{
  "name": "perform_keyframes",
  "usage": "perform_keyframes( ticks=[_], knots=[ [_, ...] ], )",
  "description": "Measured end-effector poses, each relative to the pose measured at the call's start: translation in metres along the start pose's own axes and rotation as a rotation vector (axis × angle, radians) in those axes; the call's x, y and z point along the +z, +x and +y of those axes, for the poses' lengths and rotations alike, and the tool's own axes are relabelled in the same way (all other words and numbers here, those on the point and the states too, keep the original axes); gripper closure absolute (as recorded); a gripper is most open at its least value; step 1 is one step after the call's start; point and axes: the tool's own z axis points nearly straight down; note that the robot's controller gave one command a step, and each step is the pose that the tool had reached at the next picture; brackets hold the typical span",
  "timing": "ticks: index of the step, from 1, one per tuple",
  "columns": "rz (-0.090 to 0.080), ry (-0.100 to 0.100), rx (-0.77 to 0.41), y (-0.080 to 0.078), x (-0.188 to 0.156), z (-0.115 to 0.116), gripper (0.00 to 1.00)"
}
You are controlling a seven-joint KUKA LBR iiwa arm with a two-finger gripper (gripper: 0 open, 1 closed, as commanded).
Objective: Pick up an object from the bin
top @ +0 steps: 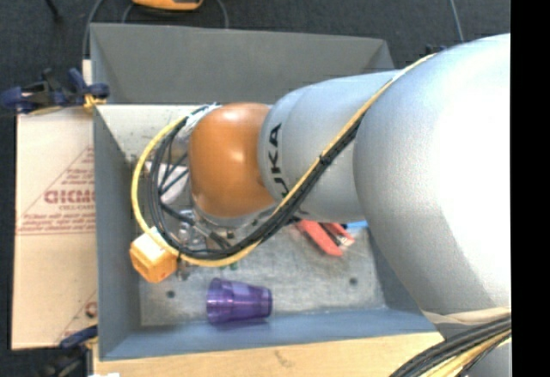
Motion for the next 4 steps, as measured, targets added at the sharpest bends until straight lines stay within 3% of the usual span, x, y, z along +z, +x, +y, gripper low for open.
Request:
perform_keyframes(
  ticks=[1, 2, 3, 4],
  knots=[
    [0.0, 0.0, 0.001, 0.0, 0.0, 0.0, 1.0],
    [-0.001, 0.001, -0.054, -0.003, -0.081, -0.012, 1.0],
    [-0.001, 0.0, -0.053, -0.003, -0.081, -0.012, 1.0],
    [-0.009, 0.001, -0.347, 0.002, -0.213, -0.026, 1.0]
  ],
)
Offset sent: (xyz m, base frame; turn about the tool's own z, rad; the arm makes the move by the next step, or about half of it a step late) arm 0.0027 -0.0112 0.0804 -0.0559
